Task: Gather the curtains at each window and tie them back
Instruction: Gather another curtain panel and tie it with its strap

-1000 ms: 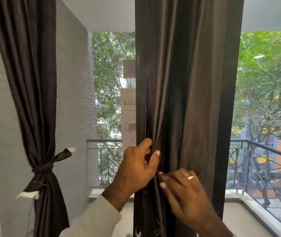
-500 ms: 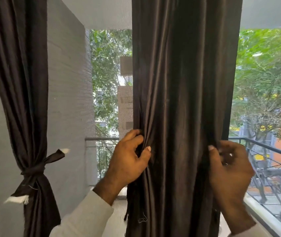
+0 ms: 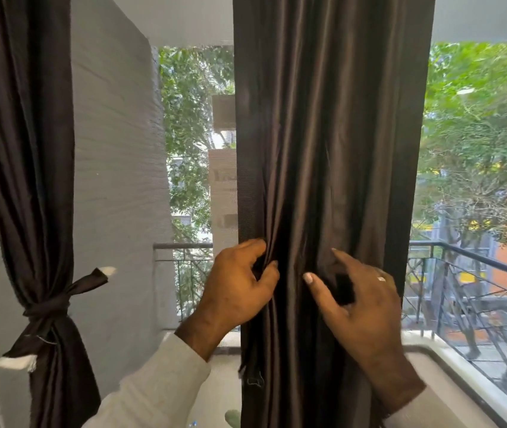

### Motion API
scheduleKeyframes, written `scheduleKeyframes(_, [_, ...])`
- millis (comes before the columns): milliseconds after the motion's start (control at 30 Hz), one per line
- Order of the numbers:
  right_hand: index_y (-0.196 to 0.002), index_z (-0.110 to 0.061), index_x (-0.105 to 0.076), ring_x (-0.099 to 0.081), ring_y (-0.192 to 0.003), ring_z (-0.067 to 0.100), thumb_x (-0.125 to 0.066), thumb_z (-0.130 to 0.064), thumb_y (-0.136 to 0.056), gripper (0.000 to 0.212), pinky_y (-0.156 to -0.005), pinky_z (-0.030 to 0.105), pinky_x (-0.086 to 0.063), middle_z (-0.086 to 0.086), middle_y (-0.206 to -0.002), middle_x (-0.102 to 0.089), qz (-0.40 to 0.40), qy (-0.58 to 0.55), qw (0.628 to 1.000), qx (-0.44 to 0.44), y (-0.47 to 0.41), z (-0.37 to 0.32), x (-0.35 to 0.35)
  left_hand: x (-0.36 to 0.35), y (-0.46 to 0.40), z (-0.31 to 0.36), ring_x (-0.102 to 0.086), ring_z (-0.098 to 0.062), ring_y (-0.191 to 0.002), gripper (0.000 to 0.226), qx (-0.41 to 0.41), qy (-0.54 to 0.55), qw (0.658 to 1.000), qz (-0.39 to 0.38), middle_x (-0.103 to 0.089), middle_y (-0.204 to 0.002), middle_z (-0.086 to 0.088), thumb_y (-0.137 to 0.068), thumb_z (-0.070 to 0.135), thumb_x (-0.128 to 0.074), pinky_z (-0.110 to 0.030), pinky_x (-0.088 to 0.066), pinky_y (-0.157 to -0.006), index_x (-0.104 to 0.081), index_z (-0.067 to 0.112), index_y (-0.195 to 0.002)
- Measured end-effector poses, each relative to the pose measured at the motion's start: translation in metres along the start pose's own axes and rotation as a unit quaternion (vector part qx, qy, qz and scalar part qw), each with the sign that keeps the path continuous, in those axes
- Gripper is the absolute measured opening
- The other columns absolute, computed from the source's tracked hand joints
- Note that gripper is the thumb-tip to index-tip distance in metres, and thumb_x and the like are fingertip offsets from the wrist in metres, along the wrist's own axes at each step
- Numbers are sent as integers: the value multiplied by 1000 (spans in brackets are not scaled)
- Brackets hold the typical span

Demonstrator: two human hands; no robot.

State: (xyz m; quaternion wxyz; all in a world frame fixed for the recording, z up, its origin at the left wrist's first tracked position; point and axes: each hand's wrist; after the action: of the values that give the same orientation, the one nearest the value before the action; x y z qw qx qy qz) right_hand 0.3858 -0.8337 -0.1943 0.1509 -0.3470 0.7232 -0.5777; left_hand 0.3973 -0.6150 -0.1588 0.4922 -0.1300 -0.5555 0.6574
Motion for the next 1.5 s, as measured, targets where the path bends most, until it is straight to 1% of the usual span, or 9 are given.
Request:
scheduleKeyframes(167, [-143, -14, -62, -63, -110, 9, -69, -72, -87, 81, -106, 44, -45, -8, -126, -70, -80, -16, 995, 59, 31, -11, -7, 5, 5, -3, -66, -22, -68, 24, -2, -37, 999, 13, -65, -74, 1, -90, 38, -63, -44, -58, -65, -63, 16, -81])
scheduleKeyframes(300, [-127, -9, -68, -63, -103, 12, -72, -41, -93, 47, -99, 42, -51, -1, -113, -73, -25, -7, 997, 77, 43, -15, -22, 6, 7, 3, -62, -21, -63, 33, -13, -35, 999, 22, -58, -66, 3, -90, 40, -68, -44, -55, -61, -56, 15, -72])
scheduleKeyframes(400, [-118, -8, -70, -68, -91, 27, -59, -30, -96, 33, -95, 25, -47, 6, -101, -71, -2, -11, 1000, 18, 43, -2, -23, 7, 7, 5, -58, -20, -59, 39, -9, -18, 1000, 20, -53, -62, 4, -90, 39, -73, -43, -53, -57, -51, 16, -68])
scheduleKeyframes(533, [-129, -10, -66, -66, -96, 30, -59, -21, -88, 44, -92, 49, -48, 7, -111, -68, -72, 49, 984, 158, 55, 7, -25, 5, 8, 8, -58, -18, -59, 36, -11, 11, 1000, 8, -53, -62, 7, -90, 37, -73, -43, -51, -57, -51, 20, -68])
scheduleKeyframes(933, [-136, -18, -65, -61, -111, 28, -59, -25, -94, 44, -94, 46, -45, 3, -128, -62, -217, 52, 951, 213, 60, 7, -24, -4, 11, 13, -56, -27, -56, 50, 13, 48, 998, -47, -56, -59, -3, -88, 58, -79, -44, -50, -52, -58, 15, -73])
scheduleKeyframes(1067, [-131, -18, -68, -64, -98, 15, -62, -30, -102, 31, -90, 16, -48, -2, -123, -55, -93, -60, 993, 42, 45, 10, -6, -6, 12, 1, -67, -32, -65, 49, 34, 52, 997, -36, -69, -71, -10, -96, 57, -71, -51, -57, -59, -69, 8, -87])
scheduleKeyframes(1167, [-126, -15, -61, -61, -81, 16, -77, -28, -95, 38, -75, 20, -51, 3, -123, -49, 31, -41, 996, -76, 29, 12, 3, -8, 16, 0, -72, -35, -72, 50, 46, 64, 996, -33, -74, -80, -11, -96, 58, -71, -53, -61, -64, -72, 8, -96])
scheduleKeyframes(1333, [-127, -17, -58, -60, -75, 17, -76, -19, -94, 37, -76, 22, -50, 1, -110, -60, 105, -72, 982, -138, 9, 26, 16, -12, 15, -6, -72, -34, -73, 50, 54, 52, 997, -32, -74, -82, -10, -95, 61, -71, -53, -62, -65, -70, 11, -97])
scheduleKeyframes(1500, [-113, -11, -72, -61, -82, 11, -65, -22, -104, 16, -77, 3, -45, -1, -93, -68, 122, -77, 980, -136, 9, 27, 19, -13, 15, -6, -78, -19, -83, 56, 52, 29, 998, -13, -78, -103, 2, -99, 52, -69, -45, -66, -73, -52, 26, -145])
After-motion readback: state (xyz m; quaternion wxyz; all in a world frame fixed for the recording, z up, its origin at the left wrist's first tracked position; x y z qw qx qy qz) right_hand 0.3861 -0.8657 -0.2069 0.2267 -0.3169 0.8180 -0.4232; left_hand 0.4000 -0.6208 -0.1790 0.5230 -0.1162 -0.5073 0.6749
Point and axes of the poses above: each hand's wrist, its own y-axis away from the middle knuckle, its own x-axis out of the back of the hand, z = x × y
